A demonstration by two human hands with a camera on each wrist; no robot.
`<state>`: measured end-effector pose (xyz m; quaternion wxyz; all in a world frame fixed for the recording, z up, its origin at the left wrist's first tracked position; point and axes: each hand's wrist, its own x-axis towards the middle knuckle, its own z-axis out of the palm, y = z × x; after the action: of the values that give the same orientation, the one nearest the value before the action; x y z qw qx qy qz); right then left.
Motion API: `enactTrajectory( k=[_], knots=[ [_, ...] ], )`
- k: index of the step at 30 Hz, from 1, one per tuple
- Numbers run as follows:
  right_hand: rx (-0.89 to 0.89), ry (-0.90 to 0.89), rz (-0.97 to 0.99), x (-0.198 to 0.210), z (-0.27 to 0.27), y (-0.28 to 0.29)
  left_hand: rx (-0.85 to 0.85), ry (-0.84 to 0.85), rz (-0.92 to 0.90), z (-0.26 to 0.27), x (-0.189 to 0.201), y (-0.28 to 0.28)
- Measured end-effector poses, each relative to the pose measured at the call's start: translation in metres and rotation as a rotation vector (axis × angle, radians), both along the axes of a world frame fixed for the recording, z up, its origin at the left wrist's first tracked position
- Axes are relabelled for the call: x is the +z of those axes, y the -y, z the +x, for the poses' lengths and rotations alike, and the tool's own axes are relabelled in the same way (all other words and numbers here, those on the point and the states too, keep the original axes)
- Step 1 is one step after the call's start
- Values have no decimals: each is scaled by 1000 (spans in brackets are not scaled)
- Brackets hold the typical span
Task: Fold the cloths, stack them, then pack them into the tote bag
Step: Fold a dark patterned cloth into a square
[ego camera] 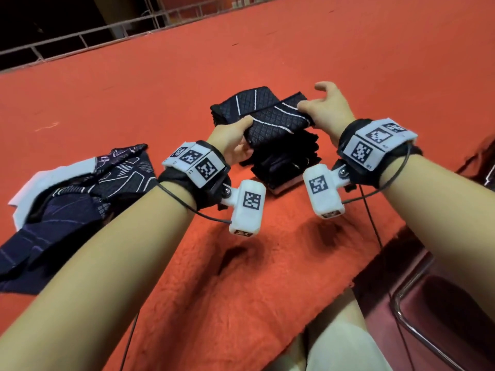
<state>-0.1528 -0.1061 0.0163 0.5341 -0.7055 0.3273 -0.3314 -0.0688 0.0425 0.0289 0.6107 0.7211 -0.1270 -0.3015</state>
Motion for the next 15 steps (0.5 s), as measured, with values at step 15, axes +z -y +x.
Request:
enactTrajectory(
  k=[15],
  knots=[
    [96, -214, -183, -30, 1, 3, -98, -5, 49, 10, -16, -1]
  ],
)
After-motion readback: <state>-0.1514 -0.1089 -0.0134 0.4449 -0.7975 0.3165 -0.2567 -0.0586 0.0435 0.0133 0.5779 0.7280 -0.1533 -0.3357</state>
